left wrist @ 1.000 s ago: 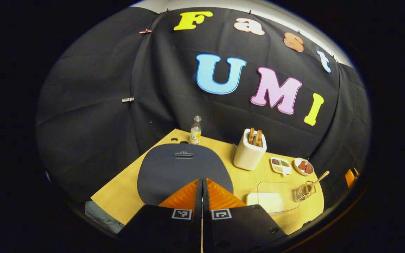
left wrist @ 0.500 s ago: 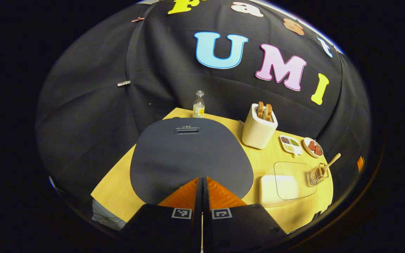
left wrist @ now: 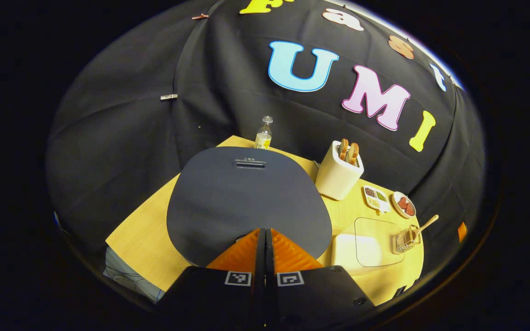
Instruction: Close the left gripper, press the button to open the rice cooker; take a wooden spoon from the chopstick holder with the right hand, scoop a spoonful of rice and pour it into the rice cooker, then put the wooden spoon back into the chopstick holder.
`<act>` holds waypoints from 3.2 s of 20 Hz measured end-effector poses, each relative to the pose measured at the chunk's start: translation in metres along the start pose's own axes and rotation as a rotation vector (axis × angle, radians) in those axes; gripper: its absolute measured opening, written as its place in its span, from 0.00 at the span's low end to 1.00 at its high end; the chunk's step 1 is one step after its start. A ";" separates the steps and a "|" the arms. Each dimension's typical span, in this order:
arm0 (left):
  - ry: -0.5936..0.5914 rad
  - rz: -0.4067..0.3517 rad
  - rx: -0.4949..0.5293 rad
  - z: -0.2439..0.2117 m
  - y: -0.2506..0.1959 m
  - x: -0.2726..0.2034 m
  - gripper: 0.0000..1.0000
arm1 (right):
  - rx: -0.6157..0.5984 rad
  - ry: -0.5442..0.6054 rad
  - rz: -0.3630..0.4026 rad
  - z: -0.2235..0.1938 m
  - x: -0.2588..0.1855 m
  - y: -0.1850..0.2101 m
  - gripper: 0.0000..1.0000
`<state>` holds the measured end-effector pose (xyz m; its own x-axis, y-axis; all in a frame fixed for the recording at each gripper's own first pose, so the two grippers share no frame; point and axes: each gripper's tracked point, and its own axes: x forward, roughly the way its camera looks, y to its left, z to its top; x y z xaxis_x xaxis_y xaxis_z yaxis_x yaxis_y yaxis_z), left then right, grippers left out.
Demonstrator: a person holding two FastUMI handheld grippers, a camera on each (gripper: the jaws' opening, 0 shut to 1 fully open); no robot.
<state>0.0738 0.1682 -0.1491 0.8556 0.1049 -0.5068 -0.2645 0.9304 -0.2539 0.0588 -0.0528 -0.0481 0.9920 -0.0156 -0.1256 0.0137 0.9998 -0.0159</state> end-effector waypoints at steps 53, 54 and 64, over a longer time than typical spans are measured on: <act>-0.265 0.254 0.125 -0.034 -0.131 -0.116 0.96 | 0.389 0.455 -0.014 -0.132 0.215 -0.060 0.96; -0.257 0.258 0.127 -0.038 -0.135 -0.114 0.96 | 0.404 0.464 -0.013 -0.135 0.218 -0.059 0.95; -0.226 0.212 0.132 -0.059 -0.164 -0.102 0.96 | 0.577 0.535 -0.027 -0.129 0.218 -0.058 0.24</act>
<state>0.0032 -0.0163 -0.1042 0.8685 0.3628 -0.3379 -0.4003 0.9152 -0.0462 0.2576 -0.1164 -0.2021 0.7973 0.1020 -0.5950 0.2452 0.8459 0.4736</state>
